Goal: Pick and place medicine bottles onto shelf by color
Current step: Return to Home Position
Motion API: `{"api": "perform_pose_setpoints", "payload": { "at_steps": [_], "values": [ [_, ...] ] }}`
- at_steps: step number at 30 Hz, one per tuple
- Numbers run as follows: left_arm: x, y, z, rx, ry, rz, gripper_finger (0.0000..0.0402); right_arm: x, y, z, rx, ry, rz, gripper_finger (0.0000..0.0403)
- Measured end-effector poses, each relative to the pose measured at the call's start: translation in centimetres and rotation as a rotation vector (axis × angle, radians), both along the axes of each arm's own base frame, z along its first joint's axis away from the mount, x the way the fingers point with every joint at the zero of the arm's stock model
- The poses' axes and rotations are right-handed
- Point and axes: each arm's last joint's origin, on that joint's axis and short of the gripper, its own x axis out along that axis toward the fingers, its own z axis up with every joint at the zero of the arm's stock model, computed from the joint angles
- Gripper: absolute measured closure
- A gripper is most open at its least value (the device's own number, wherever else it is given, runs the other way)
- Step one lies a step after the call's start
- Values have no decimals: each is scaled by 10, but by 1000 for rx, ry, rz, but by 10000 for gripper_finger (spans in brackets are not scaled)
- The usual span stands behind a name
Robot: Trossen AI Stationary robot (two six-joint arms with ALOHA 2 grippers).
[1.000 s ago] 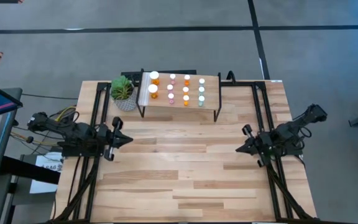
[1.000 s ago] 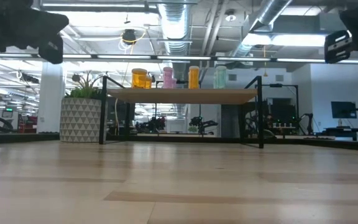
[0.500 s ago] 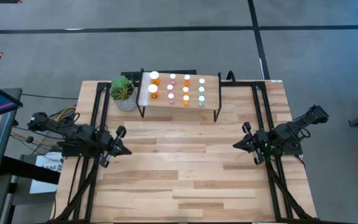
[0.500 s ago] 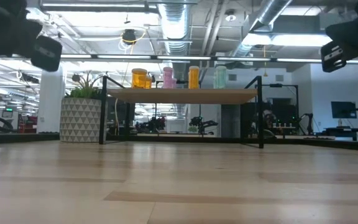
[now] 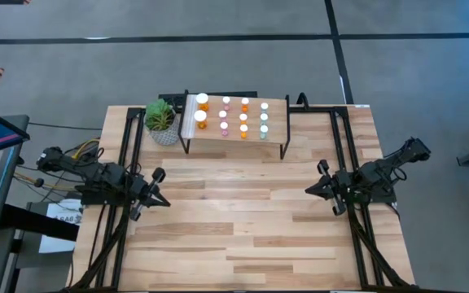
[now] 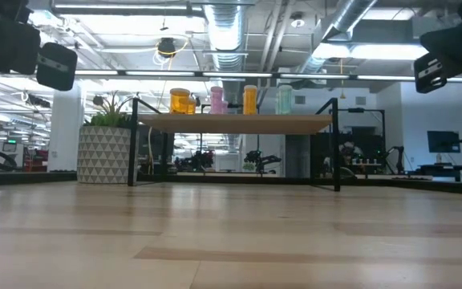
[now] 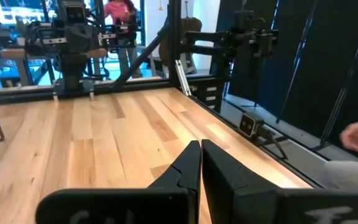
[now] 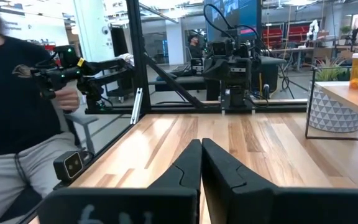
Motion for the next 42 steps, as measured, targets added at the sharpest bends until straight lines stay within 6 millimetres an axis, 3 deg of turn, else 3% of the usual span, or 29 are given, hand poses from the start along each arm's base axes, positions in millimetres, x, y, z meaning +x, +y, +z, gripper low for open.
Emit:
{"api": "perform_pose_setpoints", "payload": {
  "at_steps": [6,15,42],
  "values": [
    [0,1,0,21,-8,18,401,0,0,0,0,1,0,370],
    [3,7,-1,71,-2,244,401,0,0,0,0,1,1,370],
    [3,7,-1,51,6,243,401,0,0,-1,-1,2,1,370]
  ]
}}
